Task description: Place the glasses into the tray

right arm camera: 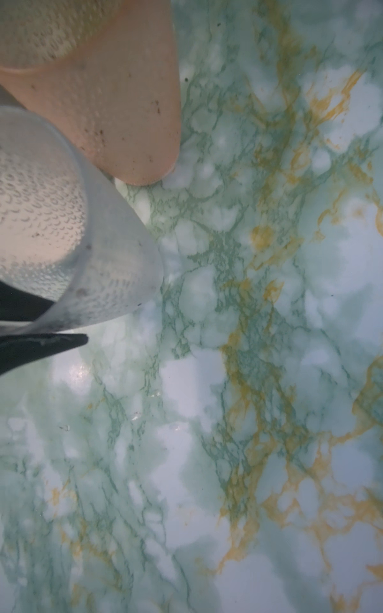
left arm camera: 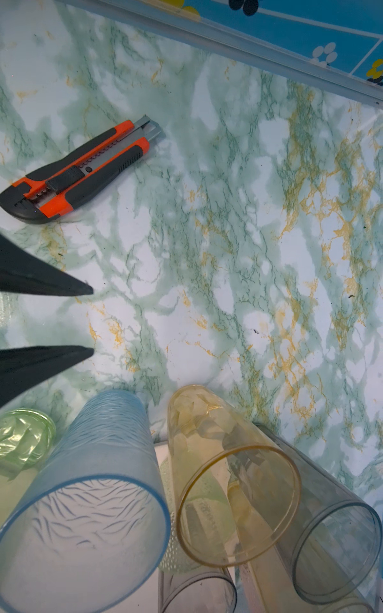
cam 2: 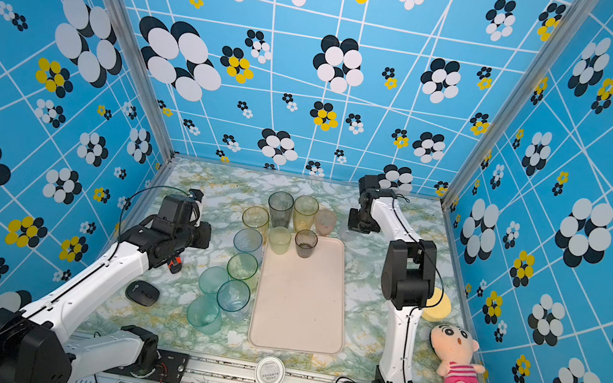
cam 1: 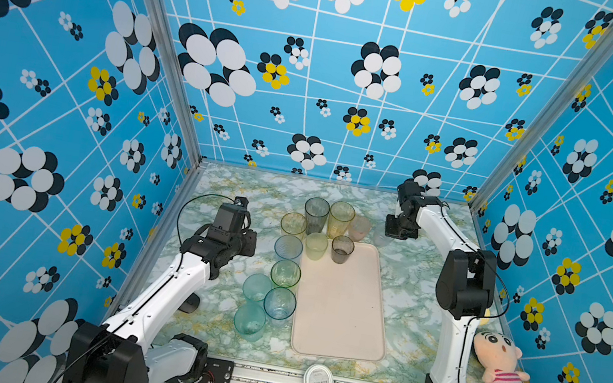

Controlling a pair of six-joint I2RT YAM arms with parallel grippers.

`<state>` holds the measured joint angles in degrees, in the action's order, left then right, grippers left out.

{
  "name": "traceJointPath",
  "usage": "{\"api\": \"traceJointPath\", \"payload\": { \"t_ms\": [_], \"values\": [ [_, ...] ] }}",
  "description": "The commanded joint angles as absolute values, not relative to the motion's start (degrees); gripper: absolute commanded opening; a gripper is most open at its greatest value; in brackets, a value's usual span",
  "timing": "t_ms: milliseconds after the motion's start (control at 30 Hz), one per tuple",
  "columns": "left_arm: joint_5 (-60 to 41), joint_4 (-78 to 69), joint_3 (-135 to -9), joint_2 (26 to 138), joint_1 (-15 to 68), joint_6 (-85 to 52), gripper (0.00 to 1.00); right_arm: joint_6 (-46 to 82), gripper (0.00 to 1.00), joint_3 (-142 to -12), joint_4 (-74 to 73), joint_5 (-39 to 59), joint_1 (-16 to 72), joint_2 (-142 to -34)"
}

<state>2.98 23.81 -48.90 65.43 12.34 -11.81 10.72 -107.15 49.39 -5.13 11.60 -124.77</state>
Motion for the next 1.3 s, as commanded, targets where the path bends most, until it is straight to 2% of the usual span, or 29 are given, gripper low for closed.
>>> {"api": "traceJointPath", "payload": {
  "t_ms": [0,567,800,1267],
  "values": [
    [3.2,24.4,-48.2,64.5,11.9,-11.5,0.28,9.7,0.0,-105.7,50.7,-7.4,11.3,-120.8],
    [1.6,23.4,-48.6,65.6,11.8,-12.1,0.28,7.9,0.0,-92.5,52.4,-6.7,13.1,-107.3],
    [0.7,23.4,-49.0,66.0,12.0,-12.5,0.28,7.2,0.0,-92.2,54.9,-8.9,18.5,-107.3],
    [0.9,24.0,-49.8,66.0,12.0,-12.0,0.28,8.3,0.0,-91.3,54.3,-8.1,21.7,-111.5]
  ]
}}
